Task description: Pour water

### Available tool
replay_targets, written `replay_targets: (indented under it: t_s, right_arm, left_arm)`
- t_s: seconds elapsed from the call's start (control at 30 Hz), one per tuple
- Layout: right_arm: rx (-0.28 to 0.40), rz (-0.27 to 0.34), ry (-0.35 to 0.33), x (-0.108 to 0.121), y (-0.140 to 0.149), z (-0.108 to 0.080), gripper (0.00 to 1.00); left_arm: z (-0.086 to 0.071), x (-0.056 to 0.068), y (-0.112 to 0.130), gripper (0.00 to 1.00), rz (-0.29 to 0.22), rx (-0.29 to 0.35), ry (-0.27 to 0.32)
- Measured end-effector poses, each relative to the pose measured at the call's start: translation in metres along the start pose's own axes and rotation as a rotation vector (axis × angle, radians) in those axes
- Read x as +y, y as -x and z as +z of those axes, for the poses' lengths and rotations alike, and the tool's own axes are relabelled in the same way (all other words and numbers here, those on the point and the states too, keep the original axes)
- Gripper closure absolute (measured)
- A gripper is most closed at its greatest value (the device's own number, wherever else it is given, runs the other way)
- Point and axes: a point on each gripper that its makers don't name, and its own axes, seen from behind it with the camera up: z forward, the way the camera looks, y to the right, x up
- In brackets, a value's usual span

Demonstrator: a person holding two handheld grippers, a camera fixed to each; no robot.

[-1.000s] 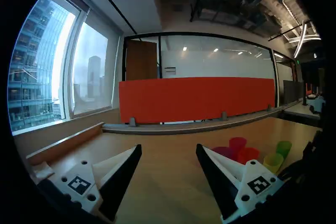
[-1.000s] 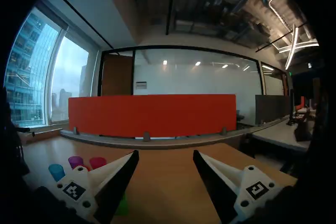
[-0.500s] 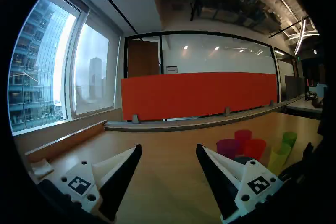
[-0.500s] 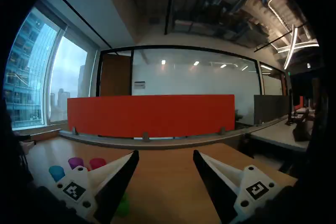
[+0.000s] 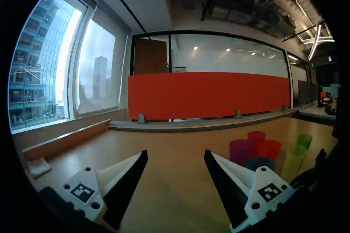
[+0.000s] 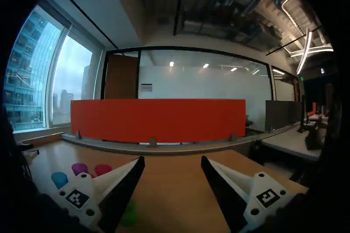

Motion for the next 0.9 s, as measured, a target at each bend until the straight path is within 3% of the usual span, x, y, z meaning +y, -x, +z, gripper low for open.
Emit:
replay_targets:
  t_s: [0.9]
  right_arm:
    - [0.000,0.005,0.002,-0.0013,-0.0003,0.0002,0.00]
  left_arm:
    - [0.0024,-0.0033,0.0069,0.04,-0.019,0.012,0.004]
